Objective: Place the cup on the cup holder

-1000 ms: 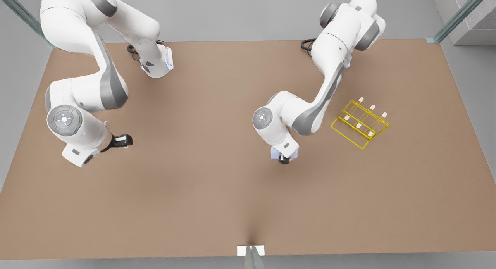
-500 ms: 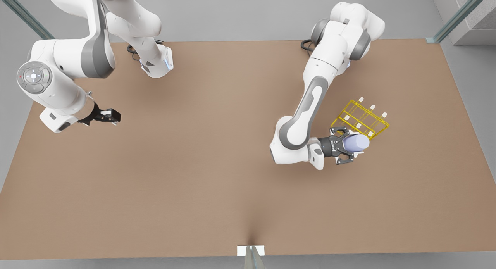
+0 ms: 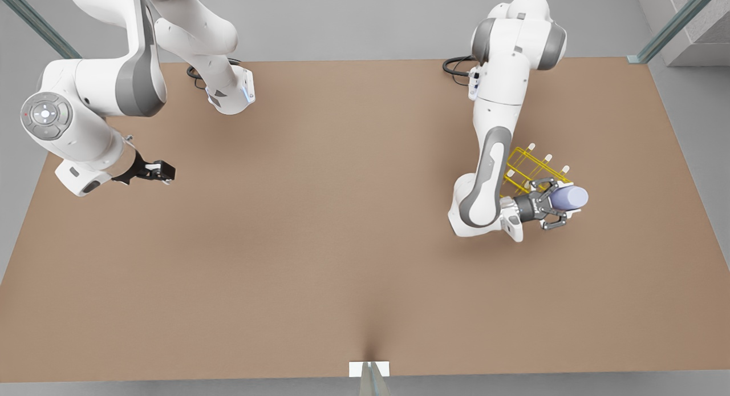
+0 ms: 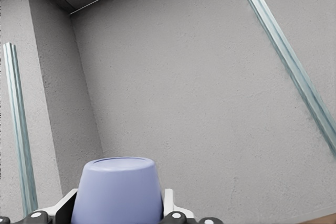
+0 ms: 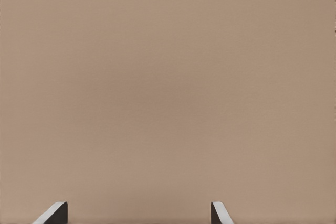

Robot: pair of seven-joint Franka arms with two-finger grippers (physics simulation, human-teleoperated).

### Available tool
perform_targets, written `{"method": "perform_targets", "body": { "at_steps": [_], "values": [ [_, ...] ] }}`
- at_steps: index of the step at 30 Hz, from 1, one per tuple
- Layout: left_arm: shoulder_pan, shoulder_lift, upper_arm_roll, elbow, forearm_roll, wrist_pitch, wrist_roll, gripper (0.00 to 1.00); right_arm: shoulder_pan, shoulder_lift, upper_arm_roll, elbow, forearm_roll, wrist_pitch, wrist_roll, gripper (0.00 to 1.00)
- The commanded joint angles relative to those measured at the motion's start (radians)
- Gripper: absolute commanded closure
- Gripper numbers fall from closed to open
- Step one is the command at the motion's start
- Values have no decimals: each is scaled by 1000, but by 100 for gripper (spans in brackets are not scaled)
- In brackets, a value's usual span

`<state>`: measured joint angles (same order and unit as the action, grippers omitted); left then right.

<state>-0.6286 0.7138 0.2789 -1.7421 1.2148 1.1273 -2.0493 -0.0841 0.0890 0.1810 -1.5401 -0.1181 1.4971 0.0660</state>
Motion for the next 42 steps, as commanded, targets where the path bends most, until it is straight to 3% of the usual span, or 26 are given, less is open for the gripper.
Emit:
{"method": "perform_targets", "body": {
  "at_steps": [1, 30, 32, 42],
  "values": [
    [0, -1, -1, -1, -17, 0, 0, 19, 0, 0, 0, 0, 0, -2, 0, 0],
    [1, 32, -12, -99, -84, 51, -83, 19, 1, -2, -3, 3, 0, -12, 2, 0],
    [3, 35, -14, -97, -84, 51, -81, 0, 1, -2, -3, 5, 0, -14, 3, 0],
    [1, 32, -18, -97, -90, 51, -80, 0, 1, -2, -3, 6, 0, -17, 3, 0]
  ]
}}
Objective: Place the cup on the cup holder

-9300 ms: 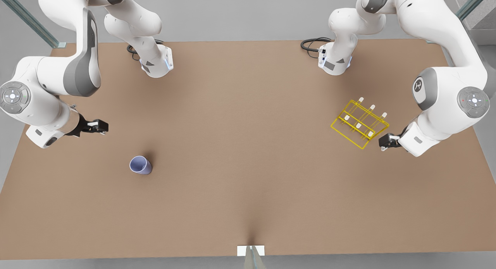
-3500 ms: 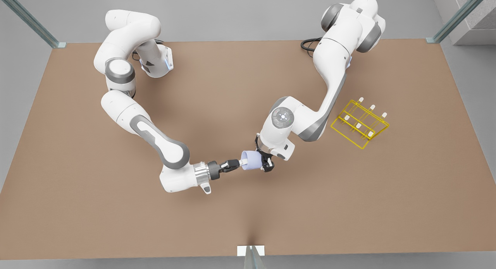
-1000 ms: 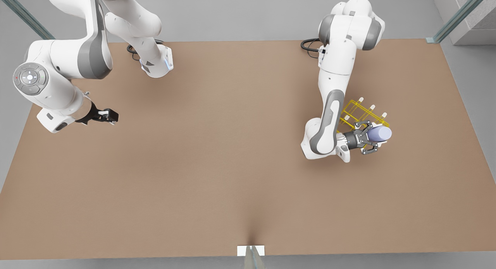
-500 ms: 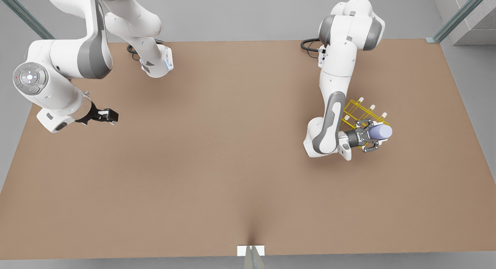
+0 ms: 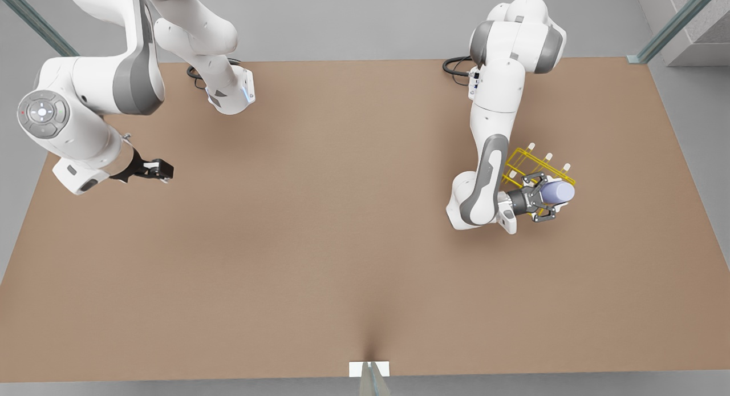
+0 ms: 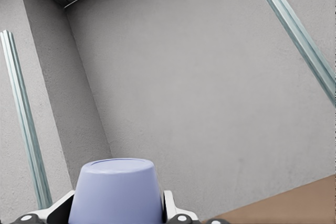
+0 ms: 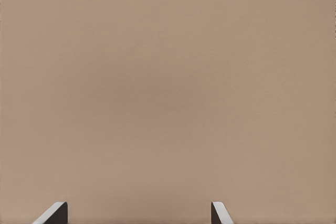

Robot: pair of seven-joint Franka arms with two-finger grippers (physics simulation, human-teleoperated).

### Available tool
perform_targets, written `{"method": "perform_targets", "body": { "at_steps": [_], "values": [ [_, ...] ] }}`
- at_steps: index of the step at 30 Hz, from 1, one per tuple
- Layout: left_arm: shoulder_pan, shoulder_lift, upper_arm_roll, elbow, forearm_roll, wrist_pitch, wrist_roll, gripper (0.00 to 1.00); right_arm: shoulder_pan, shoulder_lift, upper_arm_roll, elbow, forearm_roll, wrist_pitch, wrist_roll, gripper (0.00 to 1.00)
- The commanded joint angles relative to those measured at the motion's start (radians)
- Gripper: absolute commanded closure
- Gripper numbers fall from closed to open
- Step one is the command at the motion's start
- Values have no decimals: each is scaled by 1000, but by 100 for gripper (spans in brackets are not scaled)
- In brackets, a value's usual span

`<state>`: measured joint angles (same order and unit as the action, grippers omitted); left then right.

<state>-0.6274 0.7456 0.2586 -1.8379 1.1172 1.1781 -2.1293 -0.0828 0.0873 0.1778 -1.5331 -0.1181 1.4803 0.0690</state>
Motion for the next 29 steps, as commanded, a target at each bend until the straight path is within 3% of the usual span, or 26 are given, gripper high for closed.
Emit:
{"method": "perform_targets", "body": {
  "at_steps": [1, 4, 5, 6, 9, 12, 14, 15, 17, 19, 20, 23, 26, 29],
  "values": [
    [0, 0, -1, 0, 7, 0, 0, 0, 0, 0, 0, 1, 0, 0, 0, 0],
    [0, 1, -1, 3, 7, 0, 0, 0, 0, 0, 0, 1, 0, 2, 0, 0],
    [0, 0, -1, 3, 7, 0, 0, 49, 0, 0, 0, 1, 0, 2, 0, 0],
    [0, 1, -1, 3, 6, 0, 2, 0, 0, 0, 0, 1, 0, 0, 0, 0],
    [-2, -8, -1, 2, 6, -2, 8, 0, 0, 0, 0, 1, 0, 0, 0, 0],
    [-9, -164, -54, 54, -43, -2, 222, 0, 0, 0, 0, -1, 0, 2, 0, 0],
    [-5, -198, -67, 305, -298, 116, 760, 0, 0, 0, 0, -1, 0, 2, 0, 0],
    [3, -203, -9, 402, -468, 264, 1173, 0, 0, 0, 0, -1, 0, 2, 0, 0],
    [29, -201, 146, 519, -919, 387, 1718, 0, 0, 0, 0, -2, 0, 2, 0, 0],
    [106, -213, 156, 594, -1250, 376, 2017, 0, 0, 0, 0, -4, 0, 2, 0, 0],
    [176, -250, 140, 601, -1284, 376, 2144, 0, 0, 0, 0, -4, 0, 3, 0, 0],
    [472, -365, -248, 603, -1103, 377, 2201, 0, 0, 0, 0, -6, 0, 2, 0, 0],
    [537, -388, -366, 601, -1045, 374, 2195, 0, 0, 0, 0, -6, 0, 2, 0, 0],
    [541, -388, -371, 600, -1036, 374, 2194, 0, 0, 0, -1, -6, 0, 2, 0, 0]
  ]
}}
